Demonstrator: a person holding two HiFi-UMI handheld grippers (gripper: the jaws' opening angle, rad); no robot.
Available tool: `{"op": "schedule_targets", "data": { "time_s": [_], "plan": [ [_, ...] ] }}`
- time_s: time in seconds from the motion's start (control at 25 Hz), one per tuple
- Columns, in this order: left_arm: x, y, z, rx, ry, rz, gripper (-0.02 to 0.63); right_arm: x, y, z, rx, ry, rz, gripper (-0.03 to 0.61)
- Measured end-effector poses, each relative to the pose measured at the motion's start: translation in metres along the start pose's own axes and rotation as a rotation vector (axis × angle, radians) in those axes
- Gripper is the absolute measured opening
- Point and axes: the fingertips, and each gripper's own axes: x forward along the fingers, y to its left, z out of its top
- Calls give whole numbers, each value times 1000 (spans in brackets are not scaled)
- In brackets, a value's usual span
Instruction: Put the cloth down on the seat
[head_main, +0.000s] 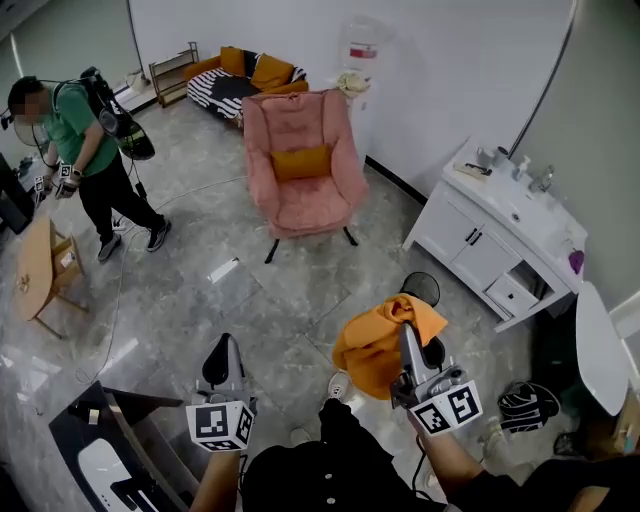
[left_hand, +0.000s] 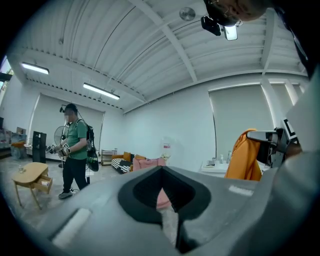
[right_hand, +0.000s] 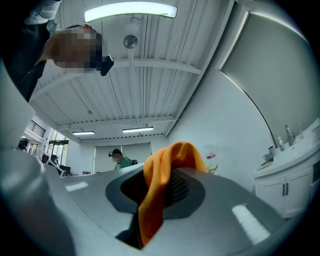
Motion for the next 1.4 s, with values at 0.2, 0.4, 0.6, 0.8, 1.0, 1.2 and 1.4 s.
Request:
{"op": "schedule_targets", "data": {
  "time_s": [0.2,0.4,0.6,0.8,1.0,1.2,1.4],
  "plan": [
    [47,2,3,-3,1,8,2,41,-29,-3,-6,8,20,84],
    [100,0,7,-7,6,20,2,82,-67,-3,1,13,31,84],
    [152,-6,15,-2,4,35,2,119,-107,-2,9,20,46,84],
    [185,-9,17,-6,7,55,2,145,-135,-3,16,27,62,84],
    [216,-11,17,-7,17,60,1,169,-160,-10,23,38,62,84],
    [248,-2,15,-16,23,49,1,197,-178,-21,31,53,45,84],
    [297,18,15,-27,19,36,1,239,-194,-27,23,45,31,84]
  ]
}}
